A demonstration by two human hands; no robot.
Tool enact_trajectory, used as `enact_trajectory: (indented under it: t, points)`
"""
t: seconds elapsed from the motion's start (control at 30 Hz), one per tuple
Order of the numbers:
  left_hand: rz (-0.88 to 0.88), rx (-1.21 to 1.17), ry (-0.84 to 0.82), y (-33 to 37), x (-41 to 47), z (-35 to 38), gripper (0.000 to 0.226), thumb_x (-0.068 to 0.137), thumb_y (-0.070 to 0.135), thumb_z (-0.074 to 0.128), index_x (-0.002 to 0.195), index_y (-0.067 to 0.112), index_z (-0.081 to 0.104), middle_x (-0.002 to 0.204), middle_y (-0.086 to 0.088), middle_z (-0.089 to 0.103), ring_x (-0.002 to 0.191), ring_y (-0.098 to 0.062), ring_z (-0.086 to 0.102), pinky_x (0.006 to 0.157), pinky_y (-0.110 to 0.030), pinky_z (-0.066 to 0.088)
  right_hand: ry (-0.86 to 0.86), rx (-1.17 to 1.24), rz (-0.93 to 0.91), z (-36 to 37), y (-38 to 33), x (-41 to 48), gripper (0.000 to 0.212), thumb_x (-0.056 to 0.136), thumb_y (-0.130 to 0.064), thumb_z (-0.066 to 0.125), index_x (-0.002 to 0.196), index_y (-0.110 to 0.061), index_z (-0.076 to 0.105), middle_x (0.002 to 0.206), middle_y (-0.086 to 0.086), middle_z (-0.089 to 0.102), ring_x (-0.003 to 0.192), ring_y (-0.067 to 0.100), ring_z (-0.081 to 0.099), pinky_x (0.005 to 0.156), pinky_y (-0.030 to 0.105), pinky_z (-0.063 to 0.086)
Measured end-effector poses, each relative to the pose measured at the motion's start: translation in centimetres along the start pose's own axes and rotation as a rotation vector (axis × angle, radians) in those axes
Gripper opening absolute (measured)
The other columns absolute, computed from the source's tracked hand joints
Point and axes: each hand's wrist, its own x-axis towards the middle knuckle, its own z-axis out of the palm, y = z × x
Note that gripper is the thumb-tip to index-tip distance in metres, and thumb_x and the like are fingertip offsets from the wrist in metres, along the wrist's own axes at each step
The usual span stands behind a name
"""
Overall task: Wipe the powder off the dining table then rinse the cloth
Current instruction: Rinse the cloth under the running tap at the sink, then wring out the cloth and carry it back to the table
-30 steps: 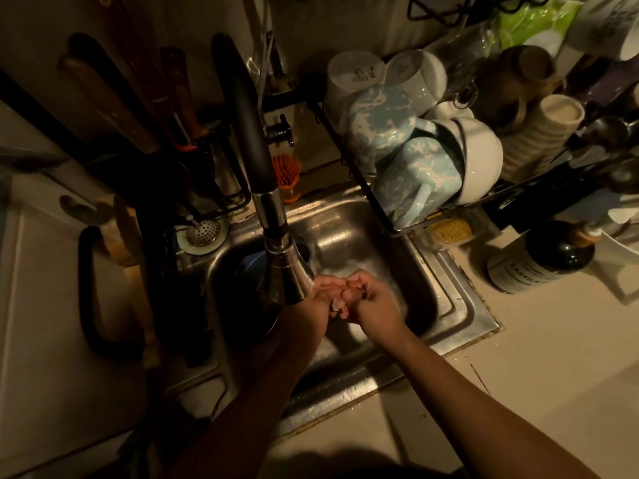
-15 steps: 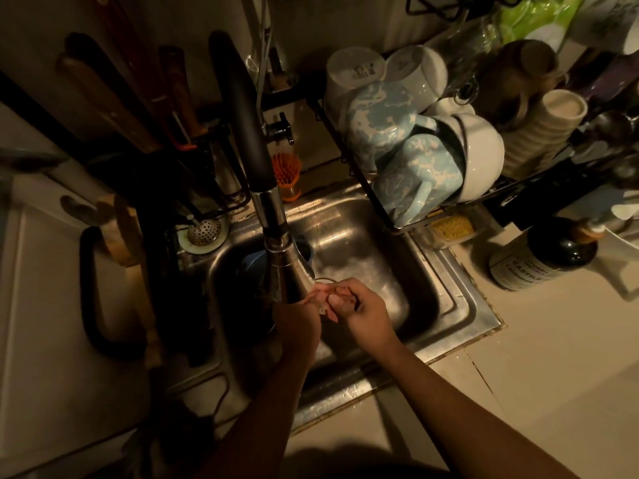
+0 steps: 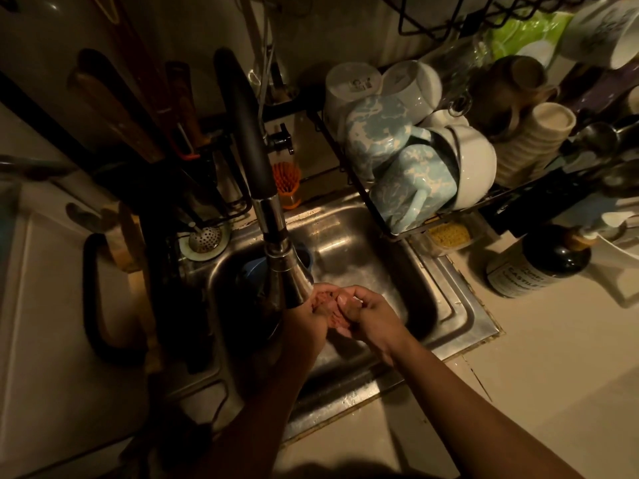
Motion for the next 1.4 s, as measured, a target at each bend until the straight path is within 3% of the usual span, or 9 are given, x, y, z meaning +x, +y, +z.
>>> enact_trajectory:
  t: [0.13, 0.27, 0.37, 0.5, 0.73, 0.87, 1.07, 1.27, 1.4]
  points:
    - [-0.066, -0.007, 0.008, -1.6, 0.9, -0.2, 0.041, 0.074, 0.026, 0.057, 0.110, 0.008, 0.064, 0.103, -0.013, 0.071, 0.096, -0.027, 0.070, 0.086, -0.049, 0.057, -0.045, 0.162, 0.099, -0.4, 0.4, 0.3, 0.041, 0.107, -0.033, 0.039, 0.128, -0.007, 0.062, 0.122, 0.017, 0.070, 0.109, 0.030, 0.067, 0.088, 0.038, 0.054]
    - [-0.098, 0.003, -0.041, 1.1, 0.1, 0.3, 0.027, 0.084, 0.004, 0.056, 0.109, -0.006, 0.062, 0.102, -0.017, 0.068, 0.098, -0.032, 0.067, 0.089, -0.039, 0.055, -0.031, 0.065, 0.070, -0.5, 0.4, 0.5, 0.018, 0.100, -0.002, 0.053, 0.114, -0.003, 0.063, 0.103, 0.017, 0.074, 0.085, 0.023, 0.071, 0.067, 0.030, 0.057]
    - [-0.088, 0.006, 0.007, 1.2, 0.0, 0.7, 0.021, 0.089, -0.017, 0.046, 0.088, -0.004, 0.063, 0.078, -0.011, 0.065, 0.073, -0.016, 0.067, 0.064, -0.017, 0.053, 0.071, -0.175, -0.064, -0.1, 0.4, 0.9, 0.013, 0.085, 0.004, 0.062, 0.085, -0.009, 0.065, 0.066, 0.016, 0.066, 0.052, 0.019, 0.062, 0.047, 0.023, 0.048]
    - [-0.203, -0.107, 0.081, 0.9, 0.0, 1.1, 0.029, 0.088, -0.017, 0.049, 0.074, 0.003, 0.064, 0.068, -0.007, 0.064, 0.059, -0.011, 0.065, 0.047, -0.013, 0.049, 0.171, -0.441, -0.253, 0.0, 1.3, 1.4, 0.012, 0.067, -0.012, 0.065, 0.062, -0.023, 0.062, 0.067, 0.009, 0.070, 0.069, 0.037, 0.069, 0.061, 0.044, 0.059]
    - [-0.117, -0.205, -0.076, 2.4, -0.3, 0.4, 0.037, 0.084, -0.020, 0.049, 0.104, 0.008, 0.063, 0.082, -0.010, 0.067, 0.069, -0.016, 0.066, 0.054, -0.019, 0.052, 0.129, -0.365, -0.294, -1.8, 0.9, -0.5, 0.021, 0.072, -0.004, 0.070, 0.078, -0.025, 0.068, 0.073, -0.002, 0.072, 0.074, 0.013, 0.066, 0.076, 0.039, 0.055]
    - [-0.019, -0.201, -0.221, 4.6, -1.5, 0.7, 0.055, 0.078, -0.023, 0.053, 0.122, 0.010, 0.057, 0.099, -0.015, 0.068, 0.086, -0.017, 0.067, 0.067, -0.023, 0.056, 0.087, -0.173, -0.261, -4.2, -2.0, -3.8, 0.026, 0.077, 0.013, 0.070, 0.095, -0.006, 0.066, 0.076, 0.003, 0.073, 0.067, 0.011, 0.068, 0.062, 0.024, 0.054]
    - [0.098, -0.117, -0.335, 9.1, -5.9, 4.0, 0.028, 0.085, 0.003, 0.070, 0.109, 0.015, 0.066, 0.097, -0.007, 0.074, 0.085, -0.014, 0.071, 0.071, -0.021, 0.054, 0.077, -0.089, -0.361, -8.1, -7.1, -10.8, 0.034, 0.082, 0.018, 0.059, 0.099, -0.011, 0.064, 0.079, 0.008, 0.069, 0.066, 0.016, 0.064, 0.058, 0.023, 0.053]
    - [0.213, -0.078, -0.497, 15.0, -11.9, 10.6, 0.038, 0.078, -0.013, 0.068, 0.107, 0.012, 0.069, 0.091, -0.006, 0.076, 0.083, -0.015, 0.071, 0.077, -0.028, 0.057, 0.199, -0.098, -0.482, -14.8, -8.9, -20.3, 0.042, 0.072, 0.023, 0.070, 0.098, -0.008, 0.062, 0.083, 0.013, 0.073, 0.076, 0.022, 0.070, 0.072, 0.035, 0.059]
    - [0.316, -0.041, -0.672, 17.6, -17.8, 18.6, 0.026, 0.081, -0.005, 0.070, 0.104, 0.009, 0.071, 0.092, -0.009, 0.076, 0.081, -0.019, 0.072, 0.070, -0.026, 0.057, 0.347, -0.078, -0.511, -22.0, -7.7, -29.3, 0.039, 0.072, 0.013, 0.079, 0.100, -0.009, 0.062, 0.081, 0.016, 0.073, 0.069, 0.022, 0.069, 0.063, 0.035, 0.056]
